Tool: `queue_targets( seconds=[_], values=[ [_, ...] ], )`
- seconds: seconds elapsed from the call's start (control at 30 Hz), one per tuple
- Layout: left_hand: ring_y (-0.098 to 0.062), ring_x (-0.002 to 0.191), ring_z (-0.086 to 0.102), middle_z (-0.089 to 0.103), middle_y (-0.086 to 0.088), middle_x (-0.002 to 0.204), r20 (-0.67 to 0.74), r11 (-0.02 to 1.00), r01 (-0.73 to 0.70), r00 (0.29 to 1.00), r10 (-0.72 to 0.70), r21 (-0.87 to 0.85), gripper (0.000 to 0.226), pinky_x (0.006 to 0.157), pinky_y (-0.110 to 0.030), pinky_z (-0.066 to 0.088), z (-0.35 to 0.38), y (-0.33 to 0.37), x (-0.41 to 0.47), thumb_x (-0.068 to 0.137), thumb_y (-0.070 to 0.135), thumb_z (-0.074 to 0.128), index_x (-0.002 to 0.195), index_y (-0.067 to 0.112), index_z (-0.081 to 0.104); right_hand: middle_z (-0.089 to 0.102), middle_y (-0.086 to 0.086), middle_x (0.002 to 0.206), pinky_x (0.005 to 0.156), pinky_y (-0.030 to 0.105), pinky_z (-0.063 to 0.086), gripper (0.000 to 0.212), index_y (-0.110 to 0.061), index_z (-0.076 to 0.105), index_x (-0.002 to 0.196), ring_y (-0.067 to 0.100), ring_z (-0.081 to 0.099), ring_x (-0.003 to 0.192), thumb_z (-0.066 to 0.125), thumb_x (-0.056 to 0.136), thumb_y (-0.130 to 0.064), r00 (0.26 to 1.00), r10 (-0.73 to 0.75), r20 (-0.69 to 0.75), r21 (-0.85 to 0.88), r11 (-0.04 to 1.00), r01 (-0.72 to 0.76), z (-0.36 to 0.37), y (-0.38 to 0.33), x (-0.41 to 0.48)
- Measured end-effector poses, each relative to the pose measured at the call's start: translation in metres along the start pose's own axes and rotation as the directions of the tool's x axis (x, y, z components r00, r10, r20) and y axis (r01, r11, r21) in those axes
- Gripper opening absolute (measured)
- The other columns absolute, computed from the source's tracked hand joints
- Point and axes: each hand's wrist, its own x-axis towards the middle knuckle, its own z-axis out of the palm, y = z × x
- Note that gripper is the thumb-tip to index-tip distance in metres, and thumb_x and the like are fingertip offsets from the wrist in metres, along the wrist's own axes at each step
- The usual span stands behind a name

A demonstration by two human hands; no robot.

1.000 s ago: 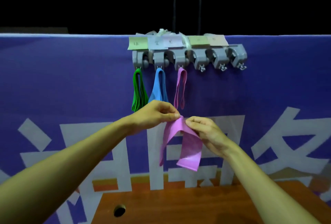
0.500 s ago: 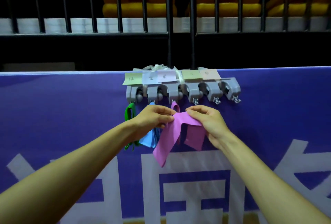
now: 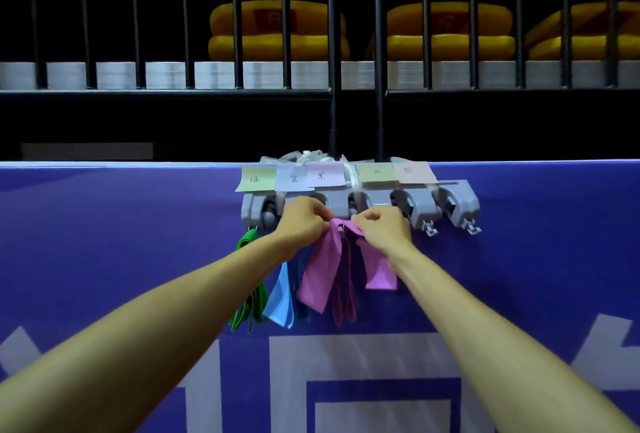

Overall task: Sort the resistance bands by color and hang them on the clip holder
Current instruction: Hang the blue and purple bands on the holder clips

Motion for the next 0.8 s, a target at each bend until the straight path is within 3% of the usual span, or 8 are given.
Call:
queue_targets(
  seconds=[0.1, 0.23, 0.33, 0.43, 0.53, 0.63, 0.8],
  values=[
    [-0.014, 0.075, 0.062, 0.069, -0.003, 0.079, -0.033, 0.989, -0.042, 0.998, 0.047, 0.144, 0.016, 0.072, -0.027, 0.052, 0.007, -0.001, 0.008, 0.084, -0.001, 0.06, 0.085, 0.006, 0.074, 0.072, 0.007, 0.086, 0.056, 0.023, 0.041, 0.02, -0.012, 0.071, 0.07, 0.023, 0.064, 0.08, 0.062, 0.085, -0.02, 1.0, 0.004, 0.0, -0.095, 0.995, -0.004, 0.005, 0.005, 0.002],
    [-0.023, 0.084, 0.067, 0.073, -0.007, 0.089, 0.014, 0.949, -0.061, 0.998, 0.06, 0.309, 0.026, 0.074, -0.035, 0.056, 0.012, -0.008, 0.013, 0.081, 0.0, 0.053, 0.083, 0.013, 0.075, 0.07, 0.004, 0.088, 0.069, 0.029, 0.046, 0.027, -0.02, 0.064, 0.062, 0.025, 0.062, 0.085, 0.061, 0.088, -0.025, 1.0, -0.01, -0.006, -0.194, 0.981, 0.009, 0.014, 0.018, 0.001],
    [-0.029, 0.09, 0.065, 0.07, -0.007, 0.098, 0.016, 0.902, -0.064, 0.998, 0.064, 0.427, 0.024, 0.073, -0.038, 0.054, 0.017, -0.009, 0.011, 0.084, 0.006, 0.052, 0.09, 0.018, 0.072, 0.07, 0.002, 0.088, 0.069, 0.033, 0.051, 0.026, -0.02, 0.066, 0.065, 0.025, 0.062, 0.084, 0.06, 0.089, -0.029, 1.0, 0.004, -0.008, -0.194, 0.981, -0.006, 0.021, 0.025, -0.001],
    [-0.033, 0.095, 0.061, 0.064, -0.01, 0.108, -0.012, 0.855, -0.074, 0.996, 0.093, 0.513, 0.02, 0.07, -0.037, 0.047, 0.024, -0.008, 0.008, 0.089, 0.01, 0.05, 0.099, 0.017, 0.067, 0.07, 0.003, 0.089, 0.069, 0.031, 0.046, 0.026, -0.019, 0.069, 0.072, 0.027, 0.061, 0.088, 0.059, 0.09, -0.035, 1.0, 0.024, -0.007, -0.174, 0.984, -0.025, 0.025, 0.028, -0.004],
    [-0.033, 0.096, 0.059, 0.062, -0.01, 0.11, -0.022, 0.846, -0.077, 0.994, 0.104, 0.528, 0.02, 0.073, -0.039, 0.047, 0.027, -0.012, 0.01, 0.09, 0.01, 0.048, 0.103, 0.016, 0.063, 0.068, 0.007, 0.079, 0.066, 0.033, 0.045, 0.033, -0.013, 0.066, 0.068, 0.028, 0.059, 0.083, 0.058, 0.092, -0.036, 0.998, 0.055, -0.009, -0.106, 0.993, -0.056, 0.026, 0.03, -0.011],
    [-0.031, 0.095, 0.059, 0.062, -0.008, 0.109, -0.019, 0.861, -0.089, 0.993, 0.114, 0.5, 0.016, 0.072, -0.039, 0.046, 0.025, -0.017, 0.01, 0.09, 0.012, 0.05, 0.101, 0.018, 0.06, 0.067, 0.005, 0.078, 0.069, 0.033, 0.045, 0.028, -0.01, 0.07, 0.076, 0.023, 0.056, 0.08, 0.06, 0.092, -0.03, 0.994, 0.096, -0.044, 0.006, 0.995, -0.096, 0.027, 0.026, -0.014],
    [-0.026, 0.095, 0.061, 0.066, -0.002, 0.104, -0.064, 0.908, -0.087, 0.99, 0.123, 0.41, 0.021, 0.072, -0.041, 0.053, 0.024, -0.018, 0.01, 0.089, 0.007, 0.049, 0.094, 0.021, 0.064, 0.061, -0.005, 0.078, 0.072, 0.029, 0.042, 0.022, -0.017, 0.064, 0.071, 0.021, 0.054, 0.091, 0.061, 0.091, -0.023, 0.977, 0.172, -0.123, 0.14, 0.978, -0.154, 0.031, 0.024, -0.012]
  ],
)
